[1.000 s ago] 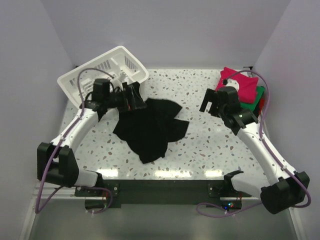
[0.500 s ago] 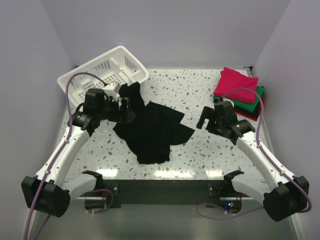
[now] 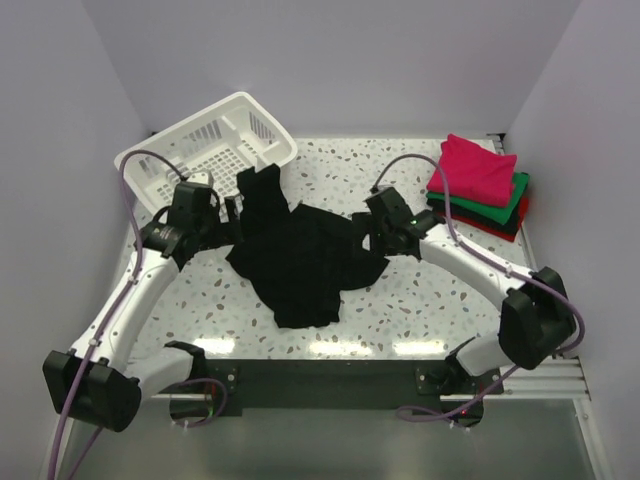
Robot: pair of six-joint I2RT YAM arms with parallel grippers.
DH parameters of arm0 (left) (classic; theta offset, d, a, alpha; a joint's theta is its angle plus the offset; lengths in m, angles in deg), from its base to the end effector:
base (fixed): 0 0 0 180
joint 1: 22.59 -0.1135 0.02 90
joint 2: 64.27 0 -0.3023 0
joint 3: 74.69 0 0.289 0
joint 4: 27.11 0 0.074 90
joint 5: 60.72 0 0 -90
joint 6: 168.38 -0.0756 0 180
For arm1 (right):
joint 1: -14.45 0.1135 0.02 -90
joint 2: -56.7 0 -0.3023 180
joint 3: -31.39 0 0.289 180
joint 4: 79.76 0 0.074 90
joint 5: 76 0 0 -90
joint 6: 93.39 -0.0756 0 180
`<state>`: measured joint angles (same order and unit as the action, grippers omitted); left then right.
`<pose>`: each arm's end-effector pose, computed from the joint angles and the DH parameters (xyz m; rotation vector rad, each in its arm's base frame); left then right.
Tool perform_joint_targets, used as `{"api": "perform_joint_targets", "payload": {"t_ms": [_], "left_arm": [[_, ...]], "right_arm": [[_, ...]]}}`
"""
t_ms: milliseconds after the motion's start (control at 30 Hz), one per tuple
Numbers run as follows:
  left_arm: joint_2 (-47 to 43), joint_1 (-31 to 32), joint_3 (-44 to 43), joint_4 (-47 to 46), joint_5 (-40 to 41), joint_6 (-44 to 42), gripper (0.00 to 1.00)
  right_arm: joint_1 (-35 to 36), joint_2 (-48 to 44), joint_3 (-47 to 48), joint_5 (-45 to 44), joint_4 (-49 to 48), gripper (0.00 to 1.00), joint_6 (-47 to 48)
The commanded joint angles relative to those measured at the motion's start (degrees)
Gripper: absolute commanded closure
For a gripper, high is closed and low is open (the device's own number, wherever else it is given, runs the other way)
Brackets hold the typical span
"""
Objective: Fold and stack the t-shirts
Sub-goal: Move the tshirt to the center of the board, then flatten the tshirt out
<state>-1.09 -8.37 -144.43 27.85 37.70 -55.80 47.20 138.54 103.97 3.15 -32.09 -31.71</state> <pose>0.2640 -0.0555 0.3050 -0.2425 2.3947 -0.1204 0.2964 0.1737 0.2420 -0.0267 2.5468 0.1758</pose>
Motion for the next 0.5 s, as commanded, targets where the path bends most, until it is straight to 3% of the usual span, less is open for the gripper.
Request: {"api": "perform_joint_targets", "payload": {"t_ms": [0,300,467], "left_arm": [[-0.1,-0.5,-2.7,3.8,9.7,8.9,0.0],[-10.8,-0.5,2.0,-1.9,6.3,14.2,0.0],[-12.3,-0.5,2.5,-1.0,5.1,15.2,0.16]], "right_arm": [[6.3,3.6,4.9,-3.0,-4.3,0.01,3.8],[11.9,16.7,9.4,6.8,-12.0,0.01,5.0],[12.2,23.3,13.1,10.8,-12.3,0.04,4.9]]}}
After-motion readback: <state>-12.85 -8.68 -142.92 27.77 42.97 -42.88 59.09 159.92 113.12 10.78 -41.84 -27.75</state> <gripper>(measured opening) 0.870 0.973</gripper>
